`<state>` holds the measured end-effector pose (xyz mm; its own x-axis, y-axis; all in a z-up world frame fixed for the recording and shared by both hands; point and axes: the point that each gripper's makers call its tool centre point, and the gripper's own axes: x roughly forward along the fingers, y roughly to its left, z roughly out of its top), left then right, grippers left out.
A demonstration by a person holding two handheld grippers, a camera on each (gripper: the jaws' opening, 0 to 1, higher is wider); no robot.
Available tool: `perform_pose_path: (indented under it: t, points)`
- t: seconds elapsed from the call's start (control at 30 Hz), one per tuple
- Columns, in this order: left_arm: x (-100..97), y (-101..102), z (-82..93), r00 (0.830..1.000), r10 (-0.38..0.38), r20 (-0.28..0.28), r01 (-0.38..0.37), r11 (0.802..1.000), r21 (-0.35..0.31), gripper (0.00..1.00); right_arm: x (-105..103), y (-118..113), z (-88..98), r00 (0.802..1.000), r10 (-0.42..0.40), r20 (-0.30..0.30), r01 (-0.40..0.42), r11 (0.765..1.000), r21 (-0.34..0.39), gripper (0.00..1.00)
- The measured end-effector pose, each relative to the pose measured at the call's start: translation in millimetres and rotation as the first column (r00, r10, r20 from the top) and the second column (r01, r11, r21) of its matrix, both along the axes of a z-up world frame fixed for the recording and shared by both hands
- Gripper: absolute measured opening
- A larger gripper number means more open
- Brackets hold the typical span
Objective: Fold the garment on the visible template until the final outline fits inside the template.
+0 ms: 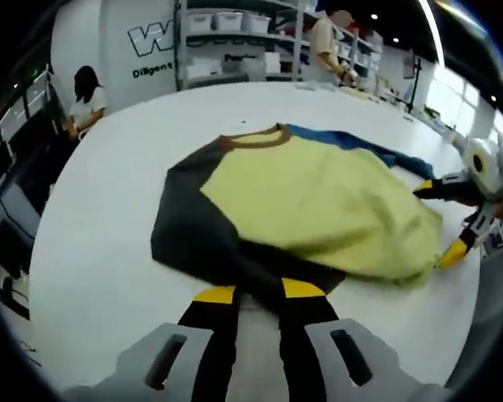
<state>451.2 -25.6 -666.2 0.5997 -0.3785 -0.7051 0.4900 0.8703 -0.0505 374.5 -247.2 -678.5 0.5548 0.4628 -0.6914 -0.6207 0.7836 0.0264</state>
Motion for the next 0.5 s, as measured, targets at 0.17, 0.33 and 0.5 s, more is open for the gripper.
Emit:
perform_pose_path:
  t: [0.17,0.33,0.5]
  points:
    - [2.7,7,7.6,0.999,0.012,0.031,-0.012,1.000,-0.013,0.03,-3,2,-4.3,1.000,0.000,0.002,0.000,1.000,-0.016,0.78]
    - [5.9,19,17.0,0.998,0.010,0.062,-0.010,1.000,0.004,0.02,-1,-2,-4.5,1.000,-0.010,0.021,0.010,1.000,-0.018,0.74]
    - [7.9,38,17.3,0.997,0.029,0.067,-0.031,0.999,0.039,0.02,1,-5,-3.1,1.000,-0.022,0.019,0.022,1.000,-0.021,0.66]
